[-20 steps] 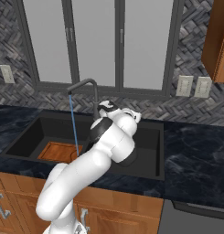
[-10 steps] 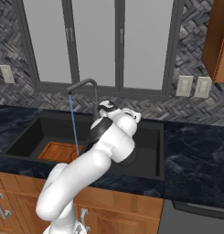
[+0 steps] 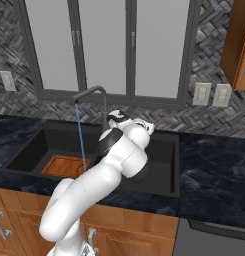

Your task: Turn on the sink faucet with hot water and rinse the cutting board for ten seconds, then turn off the faucet. Push the cutting board to reach the water if necessary.

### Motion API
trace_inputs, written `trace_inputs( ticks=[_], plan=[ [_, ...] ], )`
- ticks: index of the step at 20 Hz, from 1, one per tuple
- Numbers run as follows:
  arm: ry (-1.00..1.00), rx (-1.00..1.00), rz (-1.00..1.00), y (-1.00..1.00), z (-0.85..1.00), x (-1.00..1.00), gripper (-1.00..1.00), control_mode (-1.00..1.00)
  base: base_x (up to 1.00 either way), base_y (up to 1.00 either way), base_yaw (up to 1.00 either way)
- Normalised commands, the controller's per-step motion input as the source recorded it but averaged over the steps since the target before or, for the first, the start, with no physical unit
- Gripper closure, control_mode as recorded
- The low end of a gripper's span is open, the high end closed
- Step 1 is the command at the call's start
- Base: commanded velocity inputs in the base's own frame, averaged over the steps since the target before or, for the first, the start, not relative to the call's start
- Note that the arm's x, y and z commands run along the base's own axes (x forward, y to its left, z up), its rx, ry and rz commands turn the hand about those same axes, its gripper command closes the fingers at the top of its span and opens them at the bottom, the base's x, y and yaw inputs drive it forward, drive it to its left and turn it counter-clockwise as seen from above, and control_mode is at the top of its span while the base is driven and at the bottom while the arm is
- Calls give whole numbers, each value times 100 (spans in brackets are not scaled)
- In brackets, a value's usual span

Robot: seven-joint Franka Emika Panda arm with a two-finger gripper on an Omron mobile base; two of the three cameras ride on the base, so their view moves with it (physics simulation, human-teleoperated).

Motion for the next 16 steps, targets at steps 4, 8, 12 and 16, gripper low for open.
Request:
trace_inputs(
  ticks=[4, 8, 12, 16],
  plan=[
    [0, 0, 0, 0, 0, 0, -100, -100, 0, 0, 0],
    [0, 0, 0, 0, 0, 0, -100, -100, 0, 0, 0],
    [0, 0, 0, 0, 0, 0, -100, -100, 0, 0, 0],
    [0, 0, 0, 0, 0, 0, -100, -100, 0, 0, 0]
  ],
)
